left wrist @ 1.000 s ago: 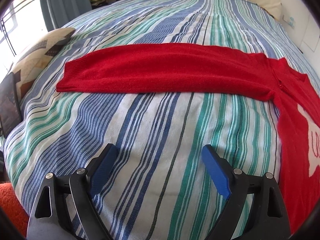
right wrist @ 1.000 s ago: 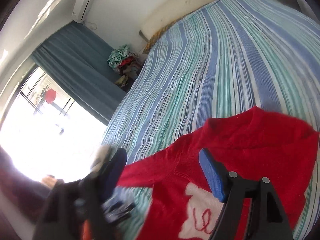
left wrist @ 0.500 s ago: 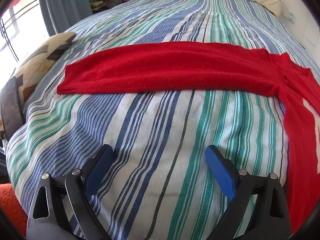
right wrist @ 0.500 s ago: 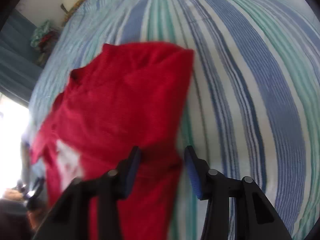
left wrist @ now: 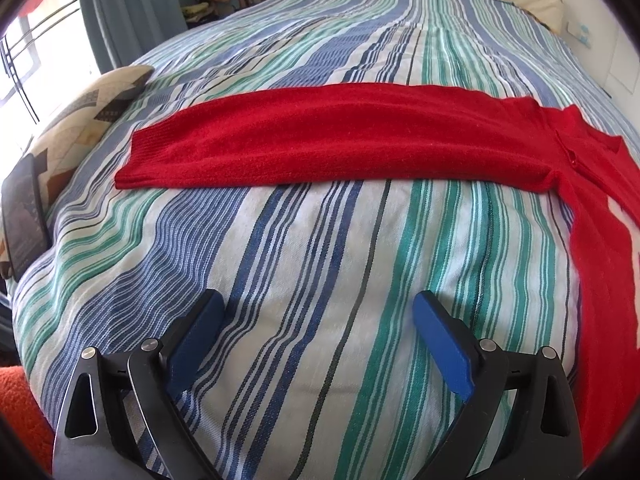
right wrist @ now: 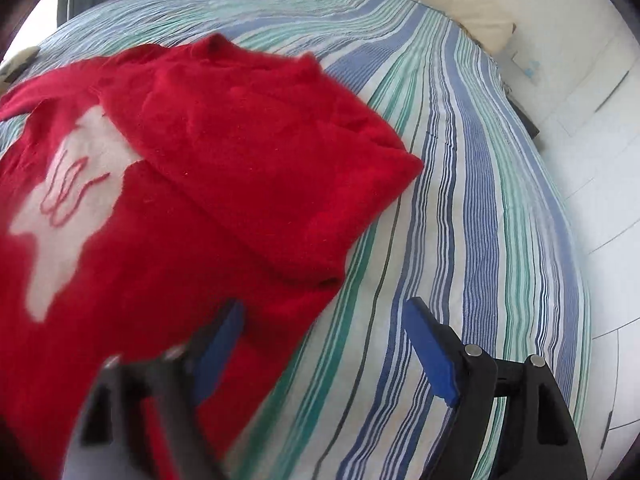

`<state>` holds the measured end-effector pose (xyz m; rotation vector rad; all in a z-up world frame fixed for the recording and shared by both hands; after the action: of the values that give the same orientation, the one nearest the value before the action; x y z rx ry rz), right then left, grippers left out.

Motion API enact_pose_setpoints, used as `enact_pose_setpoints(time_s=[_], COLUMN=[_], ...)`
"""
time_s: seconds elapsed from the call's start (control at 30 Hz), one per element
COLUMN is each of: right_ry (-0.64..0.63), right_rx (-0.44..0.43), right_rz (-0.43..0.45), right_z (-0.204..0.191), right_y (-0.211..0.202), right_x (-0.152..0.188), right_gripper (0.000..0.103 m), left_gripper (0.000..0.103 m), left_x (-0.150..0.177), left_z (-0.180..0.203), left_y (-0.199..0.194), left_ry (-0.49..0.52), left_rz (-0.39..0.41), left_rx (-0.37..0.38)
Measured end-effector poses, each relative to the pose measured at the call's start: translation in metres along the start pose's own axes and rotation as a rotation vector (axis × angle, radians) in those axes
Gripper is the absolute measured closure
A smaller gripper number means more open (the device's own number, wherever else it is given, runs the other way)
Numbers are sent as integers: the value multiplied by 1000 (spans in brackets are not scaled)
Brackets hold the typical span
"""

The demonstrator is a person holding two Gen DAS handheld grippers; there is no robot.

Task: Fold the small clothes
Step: 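Release the folded side with the right gripper and withdraw both tools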

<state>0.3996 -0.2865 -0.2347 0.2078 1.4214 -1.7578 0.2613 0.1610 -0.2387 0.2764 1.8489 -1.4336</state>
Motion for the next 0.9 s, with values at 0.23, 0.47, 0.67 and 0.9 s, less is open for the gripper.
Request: enact_pose_setpoints(time_s=[0.23, 0.47, 0.67, 0.9], right_ry=[146, 253, 461, 703], right_rx=[154, 103, 16, 25], right_rz=[-80, 13, 114, 140], right_z=[55, 65, 48, 54], right_y=[18, -39, -98, -120], right_x=[32, 35, 68, 112], right_gripper=[30, 28, 27, 24], left_gripper=[6, 5, 2, 1], left_x=[2, 1, 1, 2], left_z=[-1, -1, -2, -3], left_y=[-1, 1, 2, 1], left_ry=[1, -1, -2, -5], left_rz=[-1, -7, -7, -16], left_rx=[4, -5, -17, -18])
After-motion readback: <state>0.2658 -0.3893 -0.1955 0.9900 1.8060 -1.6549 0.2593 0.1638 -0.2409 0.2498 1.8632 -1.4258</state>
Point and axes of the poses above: each gripper's, at about its wrist camera, not at the fingertips, and y roughly the way its jaws point, z to its right, x to its underside, the point moved 10 cm from there along y, roughly the way its jaws point, and after that the axes turned 9 degrees about z, right-handed, at the moved point
